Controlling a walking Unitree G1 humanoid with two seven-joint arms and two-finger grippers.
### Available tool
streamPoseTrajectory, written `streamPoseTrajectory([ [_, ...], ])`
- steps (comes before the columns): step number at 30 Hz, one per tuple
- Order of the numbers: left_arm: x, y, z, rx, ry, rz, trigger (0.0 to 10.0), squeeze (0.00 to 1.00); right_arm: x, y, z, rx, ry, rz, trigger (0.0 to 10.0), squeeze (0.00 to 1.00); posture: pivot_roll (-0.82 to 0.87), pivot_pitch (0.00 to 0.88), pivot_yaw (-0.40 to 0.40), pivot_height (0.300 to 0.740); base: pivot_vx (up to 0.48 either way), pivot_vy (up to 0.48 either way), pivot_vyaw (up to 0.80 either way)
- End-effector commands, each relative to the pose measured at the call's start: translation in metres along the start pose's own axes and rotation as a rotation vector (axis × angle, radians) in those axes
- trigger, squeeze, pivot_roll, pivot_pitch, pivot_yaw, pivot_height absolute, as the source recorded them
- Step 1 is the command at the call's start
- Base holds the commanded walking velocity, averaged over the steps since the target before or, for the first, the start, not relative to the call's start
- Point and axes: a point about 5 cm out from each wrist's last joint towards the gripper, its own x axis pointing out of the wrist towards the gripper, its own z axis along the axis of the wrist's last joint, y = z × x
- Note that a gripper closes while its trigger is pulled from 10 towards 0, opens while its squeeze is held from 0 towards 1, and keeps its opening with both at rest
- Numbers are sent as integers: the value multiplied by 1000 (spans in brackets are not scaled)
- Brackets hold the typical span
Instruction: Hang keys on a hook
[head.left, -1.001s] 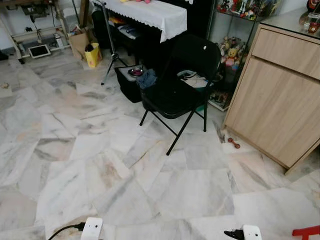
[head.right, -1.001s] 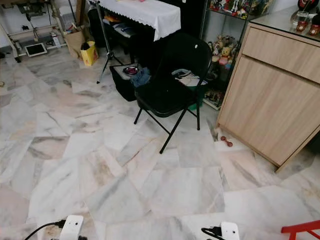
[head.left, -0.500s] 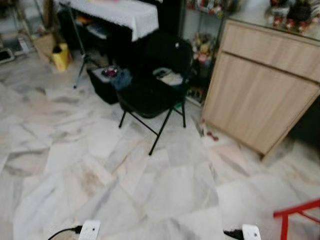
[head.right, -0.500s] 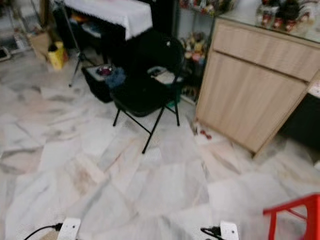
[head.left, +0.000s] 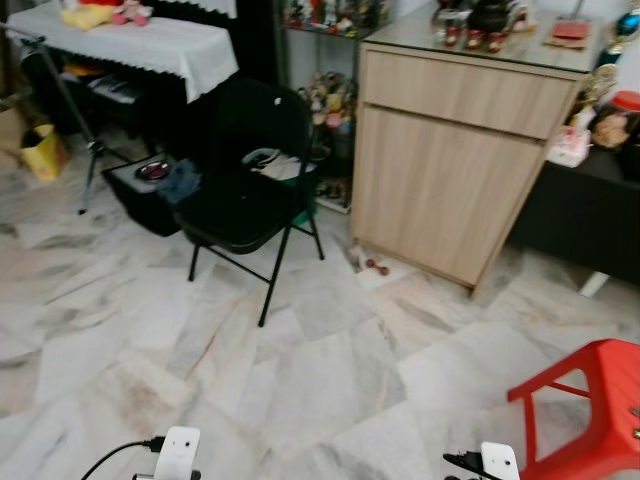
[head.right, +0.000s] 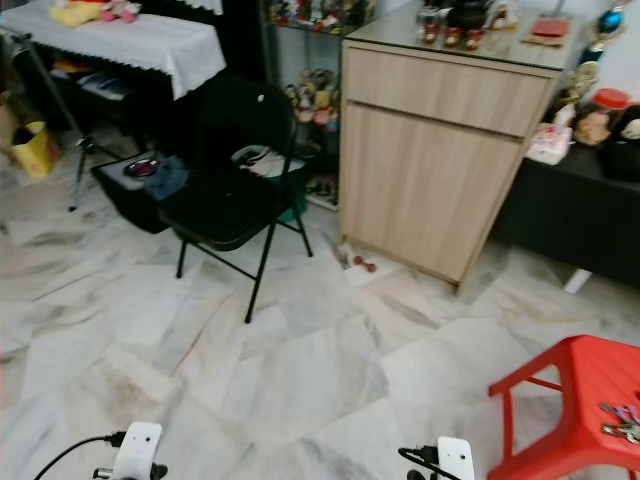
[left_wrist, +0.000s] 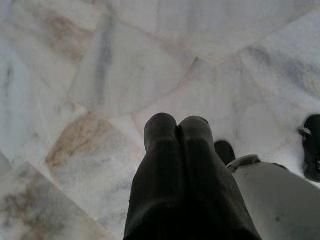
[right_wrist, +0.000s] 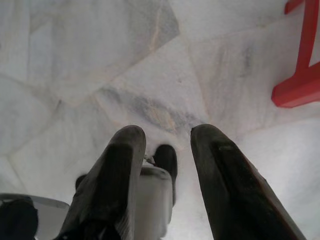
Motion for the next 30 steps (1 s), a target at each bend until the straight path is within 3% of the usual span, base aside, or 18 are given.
streamPoseTrajectory([
  [1, 1, 1, 4, -1, 4, 6, 10000, 0, 2, 1, 5, 21, -6, -10, 10000, 0, 178, 0, 32, 740, 0, 0, -613],
  [16, 0, 10, 5, -46, 4, 47, 10000, 0, 5, 12, 6, 10, 4, 5, 10000, 0, 280, 0, 12, 740, 0, 0, -613],
  [25, -4, 10, -20, -58, 67, 71, 10000, 0, 0, 11, -15, 1, 44, -7, 10000, 0, 277, 0, 25, 740, 0, 0, -613],
  [30, -8, 3, -40, -88, 95, 71, 10000, 0, -7, 1, -34, 22, 79, -52, 10000, 0, 255, 0, -13, 740, 0, 0, -613],
])
